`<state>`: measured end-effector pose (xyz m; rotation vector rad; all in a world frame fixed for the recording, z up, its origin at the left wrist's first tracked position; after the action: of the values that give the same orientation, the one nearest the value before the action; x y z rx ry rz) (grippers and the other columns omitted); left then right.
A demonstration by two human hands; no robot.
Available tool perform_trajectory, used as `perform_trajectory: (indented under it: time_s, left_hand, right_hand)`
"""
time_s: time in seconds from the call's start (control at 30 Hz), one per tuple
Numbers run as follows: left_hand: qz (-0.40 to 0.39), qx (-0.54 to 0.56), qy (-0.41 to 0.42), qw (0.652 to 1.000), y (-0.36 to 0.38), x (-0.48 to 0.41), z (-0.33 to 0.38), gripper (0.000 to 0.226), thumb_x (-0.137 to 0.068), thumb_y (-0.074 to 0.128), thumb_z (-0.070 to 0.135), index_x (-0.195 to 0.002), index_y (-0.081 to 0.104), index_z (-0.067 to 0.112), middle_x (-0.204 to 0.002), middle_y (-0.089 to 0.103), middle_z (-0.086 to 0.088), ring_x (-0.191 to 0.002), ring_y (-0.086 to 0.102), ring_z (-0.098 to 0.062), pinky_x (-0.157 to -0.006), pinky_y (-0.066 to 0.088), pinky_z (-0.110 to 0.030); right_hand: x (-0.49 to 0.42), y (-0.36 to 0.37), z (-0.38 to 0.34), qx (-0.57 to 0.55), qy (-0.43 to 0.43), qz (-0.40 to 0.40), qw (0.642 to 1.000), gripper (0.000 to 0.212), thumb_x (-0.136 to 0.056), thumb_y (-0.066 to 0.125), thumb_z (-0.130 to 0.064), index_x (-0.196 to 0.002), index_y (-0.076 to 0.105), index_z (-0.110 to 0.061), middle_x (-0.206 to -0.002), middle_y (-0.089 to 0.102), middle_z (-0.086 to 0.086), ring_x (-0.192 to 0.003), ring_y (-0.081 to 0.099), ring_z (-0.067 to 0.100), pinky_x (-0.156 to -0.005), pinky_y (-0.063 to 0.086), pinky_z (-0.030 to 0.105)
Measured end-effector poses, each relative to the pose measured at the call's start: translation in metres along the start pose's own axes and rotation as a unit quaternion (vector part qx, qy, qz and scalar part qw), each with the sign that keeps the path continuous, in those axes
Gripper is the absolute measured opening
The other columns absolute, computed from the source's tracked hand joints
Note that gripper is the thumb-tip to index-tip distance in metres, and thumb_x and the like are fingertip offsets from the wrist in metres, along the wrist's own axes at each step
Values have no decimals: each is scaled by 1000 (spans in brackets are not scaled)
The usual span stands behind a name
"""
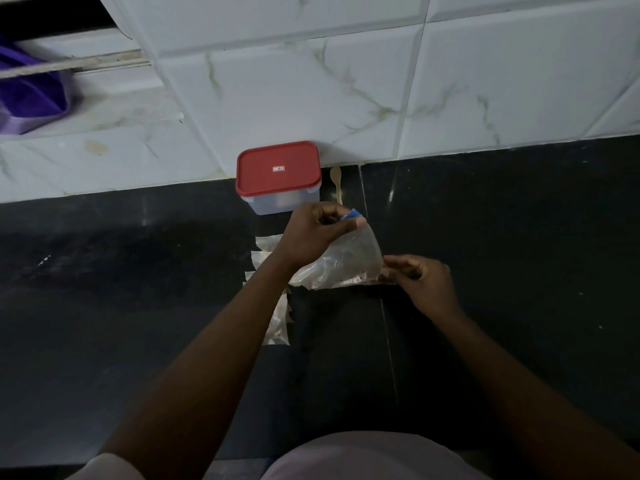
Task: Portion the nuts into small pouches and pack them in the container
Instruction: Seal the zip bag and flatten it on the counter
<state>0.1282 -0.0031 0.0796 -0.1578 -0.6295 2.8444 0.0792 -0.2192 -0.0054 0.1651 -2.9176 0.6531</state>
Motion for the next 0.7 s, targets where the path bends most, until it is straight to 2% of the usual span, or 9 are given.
perform_trajectory:
  time_s: [0.07, 0.13, 0.2, 0.33, 0.4, 0.5, 0.57, 0.63, 0.7]
  left_hand:
    - [0, -1, -7, 1000, -2, -2, -1, 13, -97, 69, 22, -104, 78, 15, -96, 78, 0, -87, 74, -12, -82, 59, -27]
    - [11, -25, 3, 1000, -5, -4, 0, 13, -98, 68, 22, -104, 77, 16, -96, 77, 4, -86, 73, -7, -80, 56, -19]
    - [31, -57, 18, 998, -8, -5, 2, 12, -97, 69, 22, -104, 77, 16, -95, 76, 7, -86, 71, -3, -78, 54, -14]
    - [90, -86, 28, 992, -13, -3, -3, 16, -96, 70, 25, -104, 78, 14, -91, 74, 8, -82, 70, -4, -73, 54, -15]
    - [103, -98, 31, 989, -11, -1, -4, 14, -96, 70, 26, -102, 78, 16, -86, 71, 15, -79, 69, -1, -70, 51, -12]
    - [59, -96, 18, 993, -2, -2, -1, 11, -97, 69, 26, -102, 77, 20, -86, 70, 18, -81, 68, 2, -72, 51, -10]
    - [8, -89, 15, 996, 5, -6, 4, 9, -98, 68, 26, -102, 75, 23, -90, 72, 13, -85, 69, -1, -77, 54, -15]
    - [-34, -95, 20, 995, 13, -9, 9, 11, -98, 67, 28, -106, 73, 26, -96, 74, 8, -89, 69, -6, -82, 56, -22]
    - [-64, -110, 22, 992, 19, -10, 11, 24, -97, 68, 34, -118, 71, 24, -103, 74, 2, -91, 68, -10, -82, 56, -26]
  right_hand:
    - [2, 0, 4, 12, 8, -8, 1000, 20, -89, 76, -16, -105, 76, -28, -96, 76, -16, -90, 69, -10, -76, 49, 2]
    - [5, 2, 9, 32, 20, -23, 999, 18, -90, 75, -17, -100, 75, -32, -93, 75, -18, -89, 68, -12, -74, 49, 3]
    - [7, 1, 13, 40, 30, -24, 998, 19, -91, 74, -18, -99, 73, -35, -93, 74, -17, -90, 67, -12, -73, 50, 7]
    - [8, -6, 14, 30, 35, -5, 999, 14, -94, 70, -18, -99, 72, -31, -92, 74, -12, -85, 67, -9, -74, 52, 15]
    - [5, -13, 16, 21, 43, 8, 999, 13, -95, 69, -17, -98, 71, -30, -90, 73, -11, -82, 66, -8, -76, 54, 18]
    - [2, -14, 20, 36, 64, -9, 997, 19, -91, 73, -14, -100, 71, -31, -94, 73, -13, -86, 66, -7, -87, 56, 26]
    - [-1, -12, 17, 63, 69, -12, 996, 36, -85, 78, -14, -115, 68, -32, -109, 69, -16, -98, 63, -2, -94, 55, 30]
    - [-5, -8, 2, 75, 43, -3, 996, 57, -82, 81, -21, -133, 58, -31, -128, 59, -16, -113, 55, 2, -95, 49, 28]
    - [-9, -4, -17, 45, 6, 3, 999, 64, -83, 80, -26, -140, 52, -32, -137, 52, -18, -121, 49, 2, -96, 43, 25]
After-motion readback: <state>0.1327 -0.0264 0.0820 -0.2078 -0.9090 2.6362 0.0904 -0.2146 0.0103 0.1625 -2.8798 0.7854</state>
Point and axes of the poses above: each hand's wrist, its own x-axis away from the middle knuckle, its own y-axis out of the palm, z = x × y, the point moved 6 cm from there along -x, towards the middle knuckle
